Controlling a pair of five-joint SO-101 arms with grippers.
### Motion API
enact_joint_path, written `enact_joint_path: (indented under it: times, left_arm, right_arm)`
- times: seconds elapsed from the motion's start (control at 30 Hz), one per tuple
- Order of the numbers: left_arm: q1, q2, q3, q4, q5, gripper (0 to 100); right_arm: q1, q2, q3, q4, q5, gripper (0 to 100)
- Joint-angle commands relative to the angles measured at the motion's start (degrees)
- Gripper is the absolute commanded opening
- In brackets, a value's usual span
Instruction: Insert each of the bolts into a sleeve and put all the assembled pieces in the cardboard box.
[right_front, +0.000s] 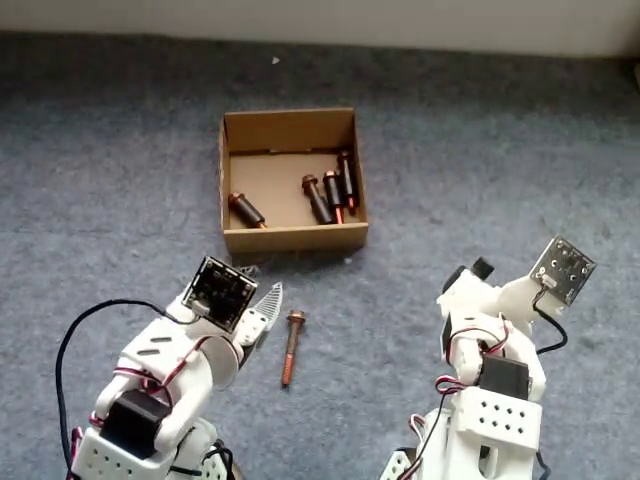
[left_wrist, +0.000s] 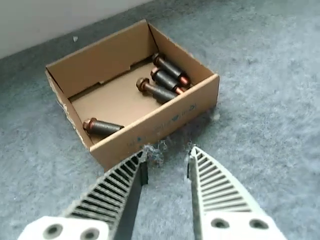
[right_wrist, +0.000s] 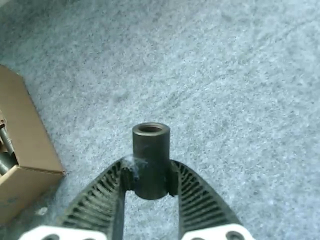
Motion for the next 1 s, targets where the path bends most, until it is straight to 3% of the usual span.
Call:
enact_joint_path:
  times: [0.0,0.17,0.33,0.5,0.97]
  left_arm:
    - [-0.3,13.6,-8.4,5.1,-0.4,16]
    - [0.4,32.0,-16.6,8.4,-0.3,16]
    - [5.8,47.3,-19.6,8.4,4.4,16]
    - [10.3,58.9,-20.7,1.9,10.0,16]
    - [10.3,79.9,-23.9,-9.5,14.1,16]
  right_arm:
    - [0.3,-1.5,-0.4,-1.3,-0.4,0.5]
    - [0.3,-1.3,-0.4,-1.3,-0.4,0.5]
    - [0.3,-1.2,-0.4,-1.3,-0.4,0.5]
    - [0.3,-1.2,-0.4,-1.3,-0.4,0.5]
    - [0.4,-1.3,-0.4,-1.3,-0.4,0.5]
